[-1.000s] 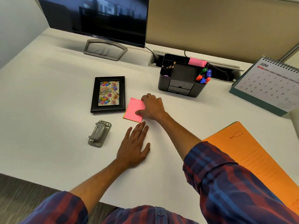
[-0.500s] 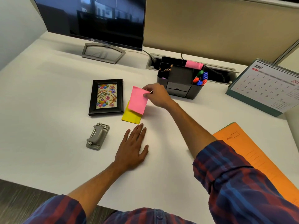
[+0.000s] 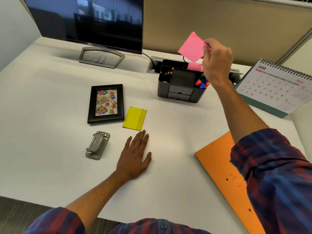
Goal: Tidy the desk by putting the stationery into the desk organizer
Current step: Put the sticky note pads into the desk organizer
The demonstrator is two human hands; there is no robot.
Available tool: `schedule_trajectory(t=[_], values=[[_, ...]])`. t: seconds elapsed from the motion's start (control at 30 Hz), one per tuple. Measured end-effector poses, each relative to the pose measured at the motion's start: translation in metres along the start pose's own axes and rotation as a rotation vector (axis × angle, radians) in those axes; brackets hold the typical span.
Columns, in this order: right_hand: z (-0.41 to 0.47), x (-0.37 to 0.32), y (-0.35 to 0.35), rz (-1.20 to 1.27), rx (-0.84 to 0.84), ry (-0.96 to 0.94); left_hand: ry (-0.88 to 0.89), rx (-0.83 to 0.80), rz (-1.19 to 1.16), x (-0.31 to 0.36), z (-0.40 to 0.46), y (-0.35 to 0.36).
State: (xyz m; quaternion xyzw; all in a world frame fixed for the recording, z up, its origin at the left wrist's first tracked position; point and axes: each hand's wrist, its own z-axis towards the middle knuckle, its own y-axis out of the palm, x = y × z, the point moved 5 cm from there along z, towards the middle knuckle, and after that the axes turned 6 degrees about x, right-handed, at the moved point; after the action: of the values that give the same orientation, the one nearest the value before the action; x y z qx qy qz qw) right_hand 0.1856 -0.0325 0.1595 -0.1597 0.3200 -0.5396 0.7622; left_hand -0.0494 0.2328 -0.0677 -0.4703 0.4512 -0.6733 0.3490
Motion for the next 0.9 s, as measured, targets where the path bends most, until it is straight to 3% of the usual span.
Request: schedule_trajectory(t=[0.33,0.77,0.9], values=[[0.008,0.040,0.020,-0.198,-0.221,-0.139,-0.006,-0.006,-0.004,0.000,0.000,-0.001],[0.000,0.062,0.050,-0.200,-0.431,0.032,-0.006,-0.012,-0.006,0.002,0.000,-0.002],[-0.003,0.061,0.050,-0.248,-0.415,0.046,-0.008,-0.010,-0.006,0.002,0.000,-0.002]])
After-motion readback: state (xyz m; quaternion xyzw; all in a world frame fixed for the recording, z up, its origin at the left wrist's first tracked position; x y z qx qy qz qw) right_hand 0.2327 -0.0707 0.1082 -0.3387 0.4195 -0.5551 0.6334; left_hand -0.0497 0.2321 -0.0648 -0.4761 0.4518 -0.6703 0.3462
